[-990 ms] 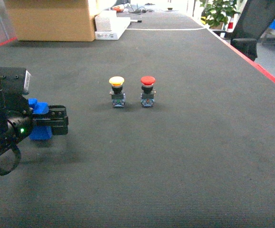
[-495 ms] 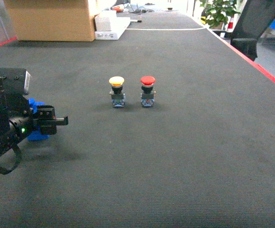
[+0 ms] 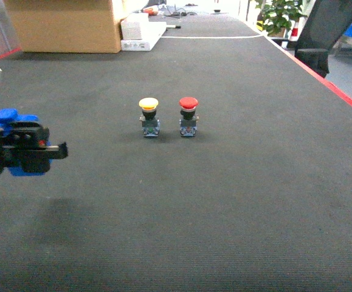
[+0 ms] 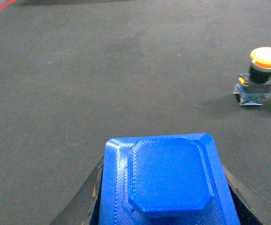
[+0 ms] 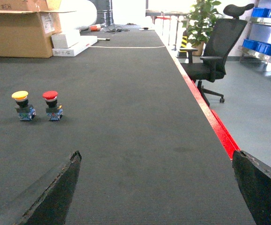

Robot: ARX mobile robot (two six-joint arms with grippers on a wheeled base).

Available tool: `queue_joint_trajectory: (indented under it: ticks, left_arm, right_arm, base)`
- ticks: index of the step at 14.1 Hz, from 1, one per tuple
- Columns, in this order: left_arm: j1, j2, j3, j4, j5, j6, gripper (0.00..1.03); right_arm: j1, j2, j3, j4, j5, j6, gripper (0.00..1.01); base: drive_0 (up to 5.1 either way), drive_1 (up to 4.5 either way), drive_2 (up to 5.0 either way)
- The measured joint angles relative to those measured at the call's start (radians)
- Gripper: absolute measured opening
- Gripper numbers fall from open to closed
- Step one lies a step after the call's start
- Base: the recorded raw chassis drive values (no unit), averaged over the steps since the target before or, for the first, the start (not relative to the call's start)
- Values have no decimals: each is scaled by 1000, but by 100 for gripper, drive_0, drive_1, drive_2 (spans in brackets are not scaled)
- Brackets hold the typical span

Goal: Pick blue part to blue bin on bottom shelf

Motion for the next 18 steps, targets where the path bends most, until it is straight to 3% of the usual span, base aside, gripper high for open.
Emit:
queue_joint_trajectory:
  ticks: [1,2,3,4,5,8,14,18]
  left_arm:
    - [0,-134,-60,-57,1,-16,44]
    - [2,-473,-158,-207,1,-16,44]
    - [-46,-952,-211,-513,-28,-12,44]
    - [-127,-1363,-257,-864,-128,-14,44]
    - [-162,-1581,-257,-1052,-175,-38,44]
    - [-144,-1590,-258,-1065,-190,-43,44]
    - [-184,-1586,-279,-1073,-237,-35,44]
    - [-180,-1585,-280,-1071,-246,-32,44]
  right_arm:
    - [0,0,0,0,0,0,98]
    - [0,0,0,0,0,0,98]
    - [0,0,0,0,0,0,98]
    - [0,0,0,0,0,0,98]
    - [0,0,0,0,0,0,98]
    - [0,0,0,0,0,0,98]
    - [0,0,0,0,0,0,98]
    - [0,0,0,0,0,0,98]
  base:
    - [0,0,0]
    - [0,0,0]
    - [0,0,0]
    - [0,0,0]
    - [0,0,0]
    - [0,0,0]
    - [0,0,0]
    - [0,0,0]
